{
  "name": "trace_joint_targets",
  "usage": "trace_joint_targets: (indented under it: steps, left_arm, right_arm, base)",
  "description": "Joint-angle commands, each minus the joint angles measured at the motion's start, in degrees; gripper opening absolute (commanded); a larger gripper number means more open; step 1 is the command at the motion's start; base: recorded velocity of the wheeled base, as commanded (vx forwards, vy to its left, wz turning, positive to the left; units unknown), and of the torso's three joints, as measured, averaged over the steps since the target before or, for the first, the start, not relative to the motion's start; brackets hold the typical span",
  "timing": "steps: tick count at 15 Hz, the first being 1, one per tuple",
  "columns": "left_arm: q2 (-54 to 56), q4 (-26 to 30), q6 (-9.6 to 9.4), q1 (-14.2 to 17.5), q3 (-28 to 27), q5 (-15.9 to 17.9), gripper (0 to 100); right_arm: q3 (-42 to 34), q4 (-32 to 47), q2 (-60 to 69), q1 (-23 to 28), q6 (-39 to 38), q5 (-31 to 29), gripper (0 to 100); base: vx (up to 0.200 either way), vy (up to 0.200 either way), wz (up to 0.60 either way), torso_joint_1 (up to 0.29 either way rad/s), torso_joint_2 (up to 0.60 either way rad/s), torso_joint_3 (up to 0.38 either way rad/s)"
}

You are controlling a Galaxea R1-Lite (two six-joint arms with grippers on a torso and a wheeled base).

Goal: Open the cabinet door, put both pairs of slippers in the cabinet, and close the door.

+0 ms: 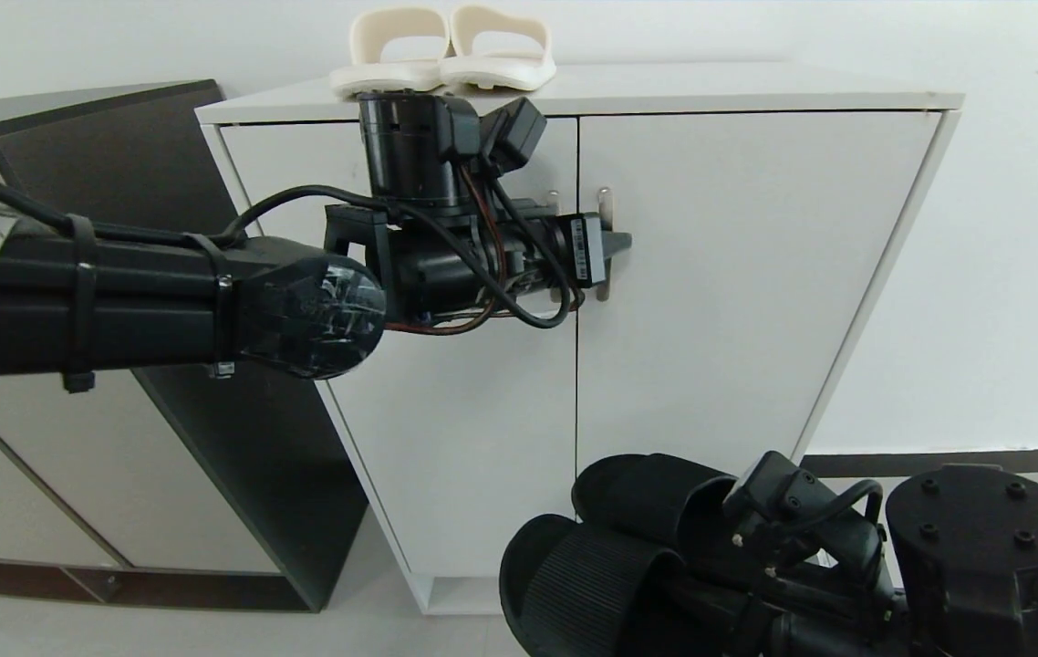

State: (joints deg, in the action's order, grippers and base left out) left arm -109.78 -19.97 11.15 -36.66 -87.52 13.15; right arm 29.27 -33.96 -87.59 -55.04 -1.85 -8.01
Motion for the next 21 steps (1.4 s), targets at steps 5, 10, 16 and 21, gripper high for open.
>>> trace_joint_targets:
  steps: [5, 10, 16, 21]
  left_arm:
    - [7.8, -0.2, -0.26, -4.7, 8.6, 0.2, 0]
    - [12.8, -3.6, -0.26, -5.6, 16.4, 0.1, 0]
    - [22.5, -11.1, 0.01, -4.5, 30.4, 0.2, 0]
    - [18.0, -11.1, 0.45, -0.4, 25.2, 0.7, 0]
  right_arm:
    - [-1.9, -0.1, 2.2, -0.8, 0.4, 6.0, 0]
    - [-3.4, -0.1, 3.2, -0.9, 2.1, 7.7, 0]
    - [-3.6, -0.1, 2.6, -1.1, 2.9, 7.8, 0]
    - [-4.0, -0.1, 3.0, -1.4, 3.8, 7.8, 0]
  base:
    - [0.0, 0.0, 0.0, 0.0, 0.0, 0.0]
    - [0.0, 0.0, 0.0, 0.0, 0.0, 0.0]
    - [0.0, 0.0, 0.0, 0.0, 0.0, 0.0]
    - [0.0, 0.0, 0.0, 0.0, 0.0, 0.0]
